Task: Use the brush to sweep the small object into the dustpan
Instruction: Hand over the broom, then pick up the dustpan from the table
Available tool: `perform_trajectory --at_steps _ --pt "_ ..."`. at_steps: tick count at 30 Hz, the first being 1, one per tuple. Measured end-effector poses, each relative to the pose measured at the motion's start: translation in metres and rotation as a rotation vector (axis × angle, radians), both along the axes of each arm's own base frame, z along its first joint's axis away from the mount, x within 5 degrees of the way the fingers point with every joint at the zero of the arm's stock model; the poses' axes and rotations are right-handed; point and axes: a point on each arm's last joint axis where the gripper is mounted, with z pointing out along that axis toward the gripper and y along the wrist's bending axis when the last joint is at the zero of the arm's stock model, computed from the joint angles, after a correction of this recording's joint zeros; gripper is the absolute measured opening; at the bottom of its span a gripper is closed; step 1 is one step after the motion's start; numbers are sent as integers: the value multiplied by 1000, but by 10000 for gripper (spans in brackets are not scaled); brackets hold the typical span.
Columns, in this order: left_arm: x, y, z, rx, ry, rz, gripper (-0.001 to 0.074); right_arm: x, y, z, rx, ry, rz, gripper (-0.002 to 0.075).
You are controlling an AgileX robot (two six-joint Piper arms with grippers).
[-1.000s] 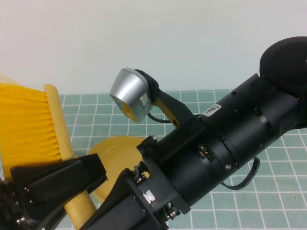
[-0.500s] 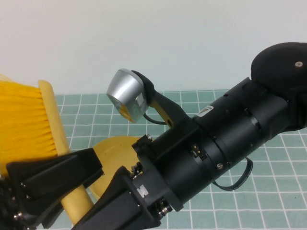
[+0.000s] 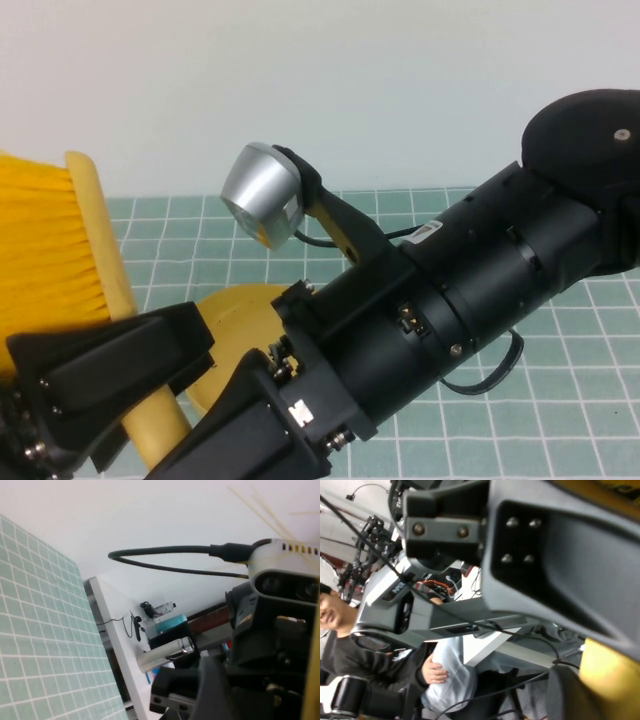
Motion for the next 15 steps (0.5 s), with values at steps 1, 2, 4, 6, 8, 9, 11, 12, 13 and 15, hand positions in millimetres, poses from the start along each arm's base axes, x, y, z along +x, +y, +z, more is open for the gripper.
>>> perform_trajectory --at_steps 1,2,4,6,8,9,11,12,13,15 --pt "0 0 0 8 -11 -1 438 1 0 -1 -4 -6 -6 179" --pt "0 0 0 9 -12 -1 438 3 -1 -2 -12 -15 -18 179" --pt "0 0 0 13 -14 -1 438 8 -4 -3 -33 -33 -42 178" --pt "0 0 -1 17 -15 -3 438 16 -8 -7 -67 -49 -78 178" --pt "-1 -1 -2 37 -28 -7 438 22 -13 -6 -75 -59 -98 178" --pt "-1 -1 -2 47 -33 -9 438 25 -16 -6 -76 -63 -109 178" --pt "-1 -1 -3 76 -51 -10 438 31 -21 -4 -75 -63 -134 178" --pt "-2 -2 -4 91 -56 -10 438 35 -25 -4 -76 -65 -150 178" --pt "-1 -2 -5 104 -56 -8 438 39 -27 -4 -78 -66 -169 178" --pt "-1 -2 -7 124 -57 -6 437 50 -36 -5 -86 -74 -213 178"
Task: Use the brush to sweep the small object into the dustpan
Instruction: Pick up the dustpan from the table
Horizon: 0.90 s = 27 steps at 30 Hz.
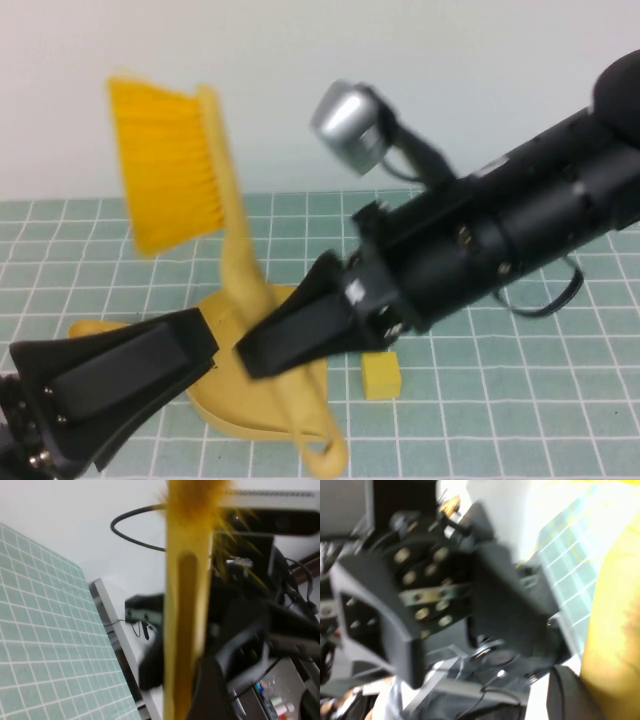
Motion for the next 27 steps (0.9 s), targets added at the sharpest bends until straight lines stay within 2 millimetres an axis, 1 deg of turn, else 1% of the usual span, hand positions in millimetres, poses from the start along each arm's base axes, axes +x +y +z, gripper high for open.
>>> perform_trajectory --at_steps 2,5,6,9,13,16,17,19,22,24,26,27 --pt "2 1 -2 26 -1 21 413 11 -9 0 -3 -3 -44 178" --pt "7 4 -8 142 -22 92 298 27 -25 -2 -17 -22 -103 178" --pt "9 6 -10 207 -40 122 235 32 -31 -3 -26 -31 -125 178" --pt "15 13 -9 391 -109 205 5 45 -48 -8 -81 -63 -176 178" --pt "20 22 13 579 -255 314 0 55 -66 -18 -216 -103 -209 178" --pt "25 28 27 760 -354 341 0 57 -75 -28 -358 -128 -220 178" --pt "28 29 28 831 -371 326 0 58 -78 -31 -409 -132 -229 178" --pt "35 32 26 1026 -376 240 0 59 -84 -36 -493 -135 -247 178" --pt "47 34 24 1186 -309 107 1 61 -90 -41 -577 -150 -264 178" --pt "57 35 23 1281 -317 57 3 61 -93 -43 -612 -153 -267 178" --pt "70 36 21 1381 -333 2 20 61 -95 -44 -642 -152 -266 178" --pt "78 36 20 1424 -327 -24 40 61 -97 -45 -663 -153 -268 178"
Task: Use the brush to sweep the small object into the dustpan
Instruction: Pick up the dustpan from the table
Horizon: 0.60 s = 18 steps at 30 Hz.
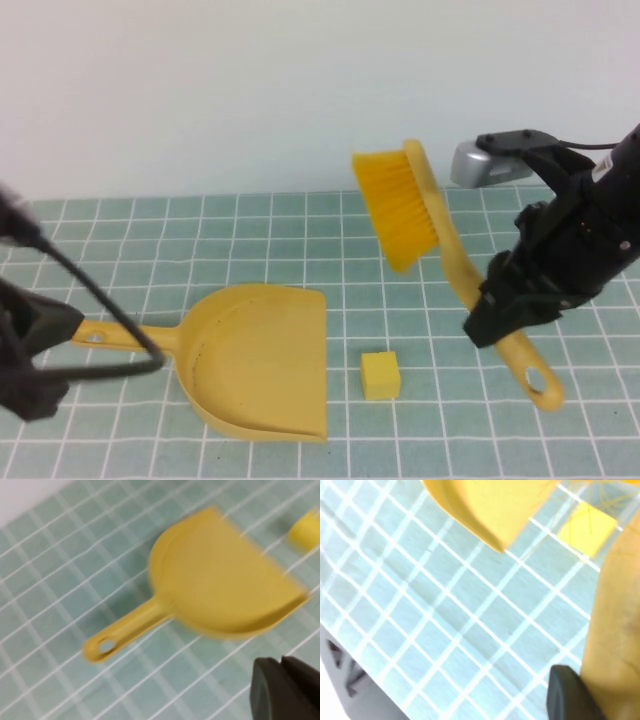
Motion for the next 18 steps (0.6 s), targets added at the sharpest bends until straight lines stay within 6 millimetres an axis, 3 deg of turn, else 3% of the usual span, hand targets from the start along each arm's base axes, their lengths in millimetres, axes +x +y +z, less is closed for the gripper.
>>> perform_trajectory --at_steps 3,7,9,13,18 --pt "26 -4 -9 97 76 -31 150 -2 -5 -3 -72 22 -2 178" --pt "56 -17 -23 167 138 -83 392 -6 -7 -6 -169 36 -9 178" --pt "72 -23 -33 227 147 -109 474 -8 -4 -6 -189 38 -6 178" --pt "104 -33 -63 382 199 -161 499 -12 1 -6 -190 44 -4 178" --pt "124 -31 -93 528 247 -214 491 -13 4 -6 -189 49 -2 178"
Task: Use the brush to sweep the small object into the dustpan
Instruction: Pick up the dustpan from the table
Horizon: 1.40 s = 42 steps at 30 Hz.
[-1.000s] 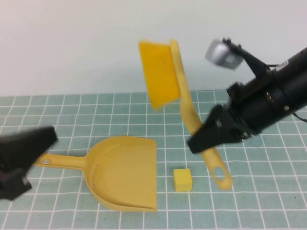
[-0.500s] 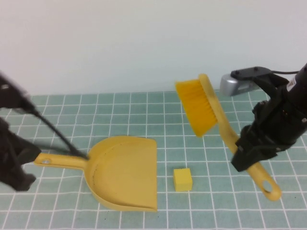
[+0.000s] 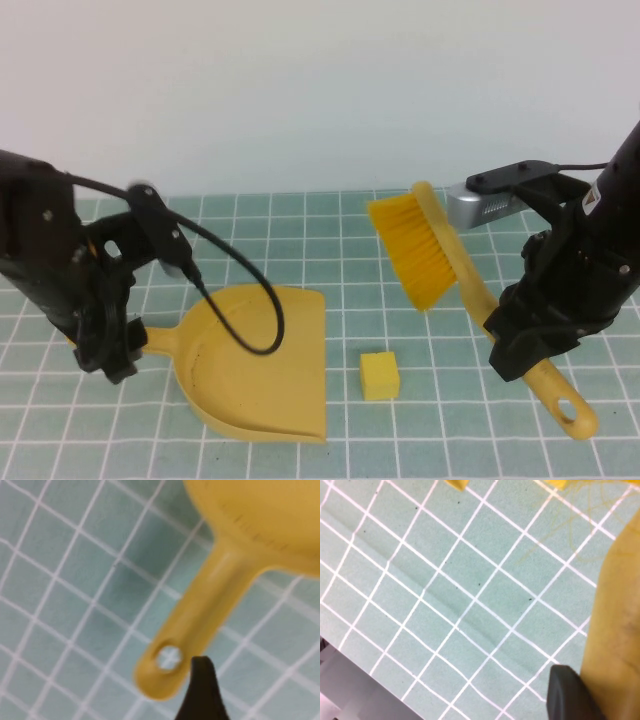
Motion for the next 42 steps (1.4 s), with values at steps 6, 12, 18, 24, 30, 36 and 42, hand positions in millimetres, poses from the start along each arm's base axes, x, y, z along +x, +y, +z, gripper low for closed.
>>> perform_trajectory --at_steps 6,12,18,24,30,36,42 --pt "16 -1 -14 45 -50 -46 491 0 0 0 -3 7 -23 178" --pt "22 -4 -24 78 -44 -138 491 0 -1 0 -7 8 -29 178" --pt "31 -7 -46 103 2 -197 491 0 -1 0 -11 11 -44 178" --pt "38 -10 -70 140 47 -285 491 0 -2 0 -22 15 -74 178" --pt "42 -11 -81 156 62 -330 398 2 -6 -1 -67 5 -119 178" --pt "39 -11 -82 170 102 -340 3 2 -6 -2 -99 0 -158 178" --pt "31 -25 -82 240 131 -423 0 -10 -5 -20 -237 2 -194 178"
